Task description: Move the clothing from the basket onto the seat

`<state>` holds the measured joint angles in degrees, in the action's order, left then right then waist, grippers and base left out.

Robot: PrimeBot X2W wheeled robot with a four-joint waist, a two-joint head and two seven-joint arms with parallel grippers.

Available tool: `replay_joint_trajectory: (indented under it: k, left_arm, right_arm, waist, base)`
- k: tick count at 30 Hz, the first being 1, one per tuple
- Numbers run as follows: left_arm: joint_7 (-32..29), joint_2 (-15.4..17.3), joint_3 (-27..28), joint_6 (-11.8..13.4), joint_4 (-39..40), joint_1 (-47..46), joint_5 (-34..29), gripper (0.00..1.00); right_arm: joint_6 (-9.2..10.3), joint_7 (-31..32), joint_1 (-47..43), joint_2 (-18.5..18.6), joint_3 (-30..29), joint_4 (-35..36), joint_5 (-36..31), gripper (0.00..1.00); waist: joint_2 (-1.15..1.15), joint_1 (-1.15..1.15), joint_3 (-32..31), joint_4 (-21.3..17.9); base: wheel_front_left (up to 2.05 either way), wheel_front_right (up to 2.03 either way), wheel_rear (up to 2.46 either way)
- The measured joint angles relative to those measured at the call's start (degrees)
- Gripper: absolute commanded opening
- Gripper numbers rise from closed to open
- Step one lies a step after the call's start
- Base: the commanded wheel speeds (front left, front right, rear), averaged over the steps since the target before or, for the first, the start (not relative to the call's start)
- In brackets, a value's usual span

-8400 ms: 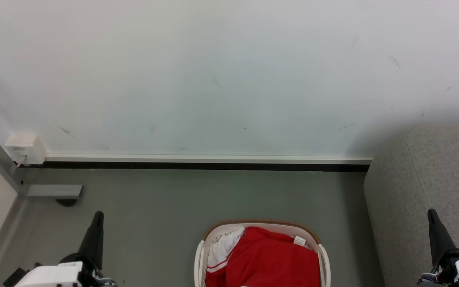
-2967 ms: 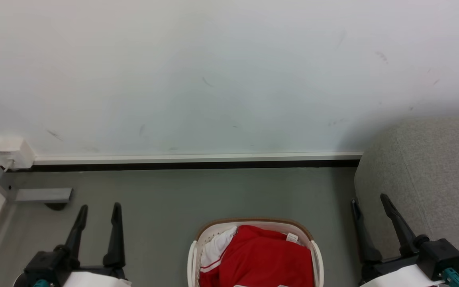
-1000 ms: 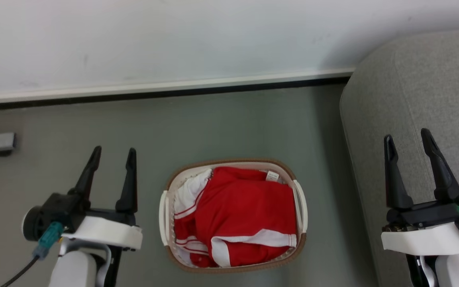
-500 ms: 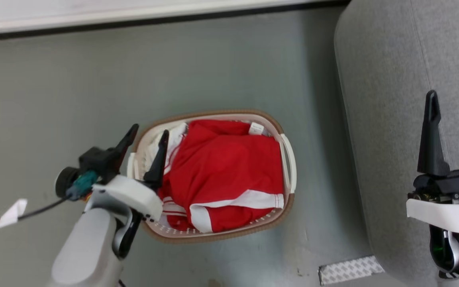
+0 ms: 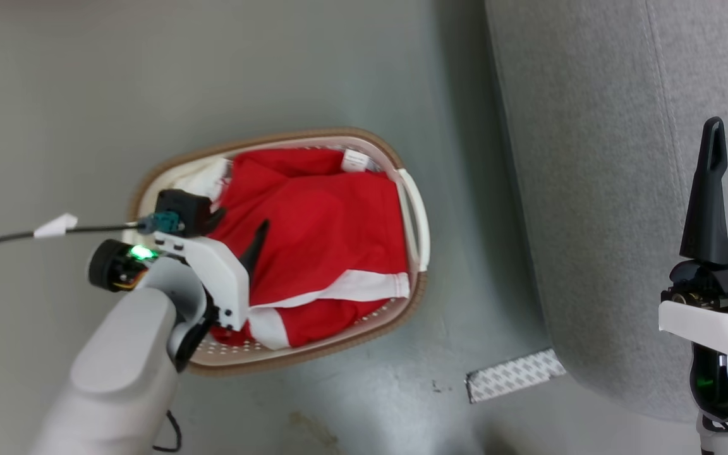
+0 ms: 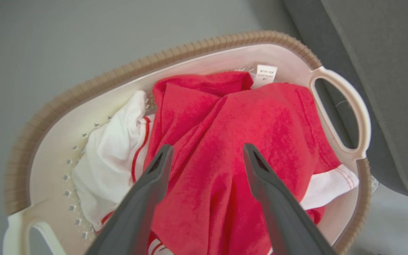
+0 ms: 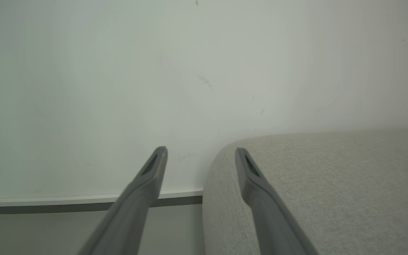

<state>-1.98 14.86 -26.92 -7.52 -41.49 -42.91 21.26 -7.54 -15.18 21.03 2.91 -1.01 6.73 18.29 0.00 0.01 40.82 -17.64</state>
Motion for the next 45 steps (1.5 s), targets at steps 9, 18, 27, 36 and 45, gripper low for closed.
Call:
replay_joint_trajectory:
  k: [9,18,27,36,45]
  left_arm:
    - [-9.04,0.89,-4.33,0.00,-8.16,-5.76,2.05,1.00]
    - [-12.11,1.11,-8.65,0.00,-13.32,-9.70,1.41,0.46]
    - [-6.57,0.59,-10.40,0.00,-14.80,-9.95,2.18,0.00]
    - [1.43,-2.64,-14.37,0.00,-12.49,-4.94,8.15,0.00]
    - [8.00,-4.91,-18.50,0.00,-7.17,0.46,14.38,0.00]
  right_arm:
    - [0.00,0.00,1.15,0.00,0.91,0.48,2.56,1.00]
    - [0.00,0.00,1.93,0.00,2.08,0.53,4.34,1.00]
    - [0.00,0.00,1.99,-0.01,1.58,-0.59,4.57,1.00]
    - [0.00,0.00,1.56,-0.04,1.19,-2.79,0.11,1.00]
    - [0.00,0.00,-1.59,-0.10,0.97,-5.32,-4.93,1.00]
  waist:
    - [0.00,0.00,4.31,-3.65]
    - [0.00,0.00,7.66,-6.37]
    - [0.00,-0.01,6.22,-6.40]
    - [0.00,-0.01,-2.06,-3.87]
    - [0.00,-0.01,-13.91,0.83]
  base:
    - [0.00,0.00,0.00]
    - [0.00,0.00,0.00]
    - [0.00,0.00,0.00]
    - [0.00,0.00,0.00]
    - [0.00,0.00,0.00]
